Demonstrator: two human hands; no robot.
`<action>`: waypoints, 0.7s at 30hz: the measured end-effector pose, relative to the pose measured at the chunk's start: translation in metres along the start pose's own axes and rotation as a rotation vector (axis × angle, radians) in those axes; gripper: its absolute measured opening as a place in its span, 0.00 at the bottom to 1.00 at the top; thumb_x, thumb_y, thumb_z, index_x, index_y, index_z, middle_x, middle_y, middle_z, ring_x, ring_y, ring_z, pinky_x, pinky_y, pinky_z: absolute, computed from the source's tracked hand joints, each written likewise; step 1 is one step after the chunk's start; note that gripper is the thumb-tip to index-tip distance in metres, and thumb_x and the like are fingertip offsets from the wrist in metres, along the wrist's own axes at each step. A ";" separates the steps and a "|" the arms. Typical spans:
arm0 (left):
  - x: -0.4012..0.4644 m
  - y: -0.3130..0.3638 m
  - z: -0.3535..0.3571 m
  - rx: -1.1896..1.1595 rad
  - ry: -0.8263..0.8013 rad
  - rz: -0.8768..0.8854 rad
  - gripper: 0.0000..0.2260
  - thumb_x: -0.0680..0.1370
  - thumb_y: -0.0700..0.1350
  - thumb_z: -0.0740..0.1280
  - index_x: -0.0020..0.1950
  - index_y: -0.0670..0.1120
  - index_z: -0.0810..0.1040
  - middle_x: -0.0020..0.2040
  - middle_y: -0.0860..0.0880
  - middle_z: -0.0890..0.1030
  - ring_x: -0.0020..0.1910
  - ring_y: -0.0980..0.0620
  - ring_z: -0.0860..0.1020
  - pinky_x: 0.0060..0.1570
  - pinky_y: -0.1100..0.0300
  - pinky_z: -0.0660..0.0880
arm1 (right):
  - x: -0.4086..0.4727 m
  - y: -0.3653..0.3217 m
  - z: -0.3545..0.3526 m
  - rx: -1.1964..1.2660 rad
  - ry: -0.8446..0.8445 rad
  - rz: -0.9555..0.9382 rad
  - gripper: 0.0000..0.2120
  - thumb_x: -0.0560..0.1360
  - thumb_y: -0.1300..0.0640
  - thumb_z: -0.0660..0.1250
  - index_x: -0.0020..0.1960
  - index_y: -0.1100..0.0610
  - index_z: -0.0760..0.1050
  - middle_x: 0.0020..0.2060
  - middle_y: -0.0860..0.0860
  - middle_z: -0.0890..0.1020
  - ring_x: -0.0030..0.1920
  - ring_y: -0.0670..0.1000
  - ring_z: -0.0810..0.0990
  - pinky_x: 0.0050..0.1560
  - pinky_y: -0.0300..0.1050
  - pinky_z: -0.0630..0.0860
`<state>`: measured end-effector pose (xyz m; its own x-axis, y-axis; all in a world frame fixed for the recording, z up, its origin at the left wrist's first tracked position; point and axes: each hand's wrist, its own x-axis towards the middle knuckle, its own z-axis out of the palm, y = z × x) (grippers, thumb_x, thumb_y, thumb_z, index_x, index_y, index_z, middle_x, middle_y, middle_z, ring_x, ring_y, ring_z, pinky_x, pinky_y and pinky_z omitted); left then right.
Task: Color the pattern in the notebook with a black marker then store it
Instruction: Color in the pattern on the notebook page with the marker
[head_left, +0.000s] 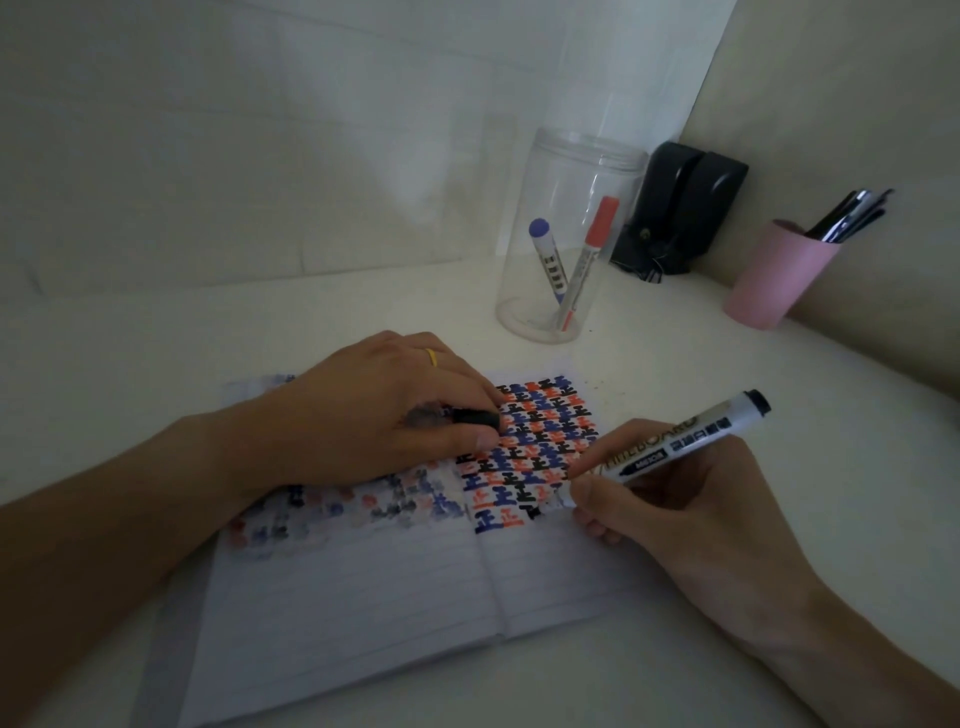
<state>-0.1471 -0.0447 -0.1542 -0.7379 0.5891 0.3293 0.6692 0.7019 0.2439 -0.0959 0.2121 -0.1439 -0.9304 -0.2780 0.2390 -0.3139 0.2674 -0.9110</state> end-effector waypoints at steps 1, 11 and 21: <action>0.000 0.000 0.000 -0.002 0.000 0.001 0.19 0.79 0.66 0.58 0.62 0.61 0.81 0.63 0.65 0.80 0.62 0.65 0.75 0.62 0.54 0.73 | 0.000 0.002 -0.001 -0.010 0.000 0.000 0.05 0.69 0.67 0.75 0.39 0.59 0.85 0.32 0.58 0.85 0.31 0.56 0.83 0.34 0.47 0.82; 0.001 0.000 0.000 0.001 -0.002 0.000 0.20 0.79 0.67 0.58 0.62 0.61 0.81 0.63 0.65 0.80 0.62 0.65 0.75 0.62 0.54 0.73 | -0.002 -0.001 0.001 0.001 -0.009 -0.007 0.09 0.63 0.53 0.77 0.40 0.57 0.85 0.34 0.58 0.86 0.33 0.65 0.83 0.35 0.60 0.81; 0.001 0.001 0.000 0.000 0.000 0.002 0.19 0.79 0.66 0.59 0.62 0.61 0.81 0.63 0.65 0.80 0.62 0.65 0.75 0.62 0.56 0.73 | -0.001 0.000 0.002 -0.050 0.006 -0.025 0.06 0.69 0.67 0.76 0.38 0.56 0.84 0.32 0.58 0.84 0.34 0.67 0.80 0.34 0.66 0.78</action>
<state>-0.1473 -0.0437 -0.1535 -0.7364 0.5908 0.3297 0.6709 0.7006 0.2432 -0.0947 0.2110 -0.1449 -0.9233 -0.2797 0.2633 -0.3457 0.3060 -0.8871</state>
